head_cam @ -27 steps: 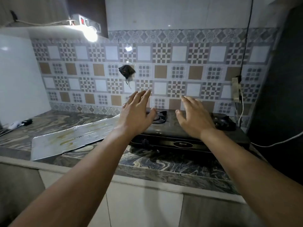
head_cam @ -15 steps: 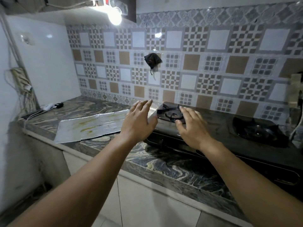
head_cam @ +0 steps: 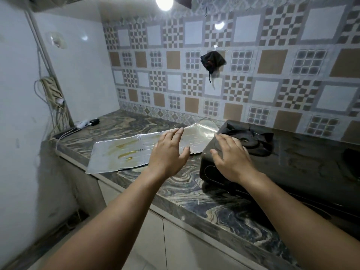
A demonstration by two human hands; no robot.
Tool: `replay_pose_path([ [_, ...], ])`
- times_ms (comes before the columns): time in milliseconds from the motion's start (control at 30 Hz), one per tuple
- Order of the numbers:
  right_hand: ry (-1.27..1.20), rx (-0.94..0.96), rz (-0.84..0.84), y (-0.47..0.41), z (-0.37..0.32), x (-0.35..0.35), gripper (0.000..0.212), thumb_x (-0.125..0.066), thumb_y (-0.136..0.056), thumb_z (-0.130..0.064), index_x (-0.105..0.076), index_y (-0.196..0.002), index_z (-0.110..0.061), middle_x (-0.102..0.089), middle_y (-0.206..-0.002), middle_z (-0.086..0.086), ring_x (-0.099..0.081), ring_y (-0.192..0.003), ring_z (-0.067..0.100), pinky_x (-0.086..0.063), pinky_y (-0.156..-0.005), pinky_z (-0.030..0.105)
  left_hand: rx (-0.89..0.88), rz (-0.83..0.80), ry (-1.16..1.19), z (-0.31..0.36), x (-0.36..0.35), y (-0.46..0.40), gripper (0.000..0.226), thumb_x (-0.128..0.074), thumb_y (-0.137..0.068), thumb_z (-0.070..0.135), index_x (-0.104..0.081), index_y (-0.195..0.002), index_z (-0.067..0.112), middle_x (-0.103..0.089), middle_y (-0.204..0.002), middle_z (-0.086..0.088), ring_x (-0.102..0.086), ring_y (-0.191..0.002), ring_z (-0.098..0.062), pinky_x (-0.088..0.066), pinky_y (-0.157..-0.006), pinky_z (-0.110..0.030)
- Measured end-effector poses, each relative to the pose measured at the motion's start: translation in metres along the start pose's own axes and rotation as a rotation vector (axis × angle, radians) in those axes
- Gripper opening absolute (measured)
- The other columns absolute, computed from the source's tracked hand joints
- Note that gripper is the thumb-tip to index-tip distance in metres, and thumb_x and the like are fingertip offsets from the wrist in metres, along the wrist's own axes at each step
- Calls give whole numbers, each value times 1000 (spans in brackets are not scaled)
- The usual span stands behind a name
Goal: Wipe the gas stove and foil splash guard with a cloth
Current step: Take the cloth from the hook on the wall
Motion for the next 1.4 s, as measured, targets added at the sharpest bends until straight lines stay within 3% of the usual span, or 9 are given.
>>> replay_pose_path([
  [333, 26, -136, -16, -91, -29, -75, 60, -36, -98, -48, -28, -153, -24, -31, -158, -1, -22, -145, 19, -23, -116, 47, -73, -126, 6, -109, -30, -85, 66, -44, -91, 50, -34, -151, 24, -44, -150, -1, -32, -141, -20, -31, -115, -45],
  [600, 63, -191, -26, -161, -30, -110, 54, -38, -98, -47, -37, -148, -24, -40, -151, -3, -31, -140, 20, -26, -113, 44, -110, -196, 13, -154, -57, -153, 56, -46, -94, 47, -42, -146, 25, -51, -143, 2, -39, -135, -21, -34, -111, -43],
  [867, 83, -247, -50, -251, 16, -116, 44, -39, -97, -46, -58, -131, -25, -60, -134, -3, -55, -123, 22, -46, -97, 42, -137, -273, 9, -156, -106, -246, 48, -41, -89, 51, -61, -127, 30, -64, -129, 4, -54, -122, -24, -46, -100, -46],
  [1033, 79, -261, -46, -313, 56, -108, 40, -41, -96, -44, -62, -125, -26, -64, -128, -3, -60, -114, 24, -48, -87, 41, -135, -282, 53, -143, -129, -316, 44, -43, -89, 46, -65, -122, 29, -67, -125, 4, -60, -115, -21, -50, -96, -44],
  [1200, 59, -276, -7, -373, 91, -88, 39, -42, -96, -42, -62, -125, -26, -66, -126, -2, -61, -111, 25, -48, -89, 44, -156, -260, 103, -119, -141, -388, 44, -45, -90, 44, -62, -127, 28, -65, -130, 4, -61, -115, -18, -52, -95, -43],
  [1400, 60, -296, 157, -451, 127, -37, 42, -44, -96, -41, -55, -134, -27, -58, -136, 2, -57, -117, 29, -49, -91, 43, -236, -174, 82, -87, -145, -484, 44, -48, -91, 39, -59, -131, 25, -63, -132, -1, -61, -115, -21, -52, -92, -40],
])
Point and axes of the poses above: each hand's wrist, its own y-axis away from the middle knuckle, its own x-axis out of the back of the hand, z = x × y, the point moved 5 cm from there along -y, towards the middle knuckle
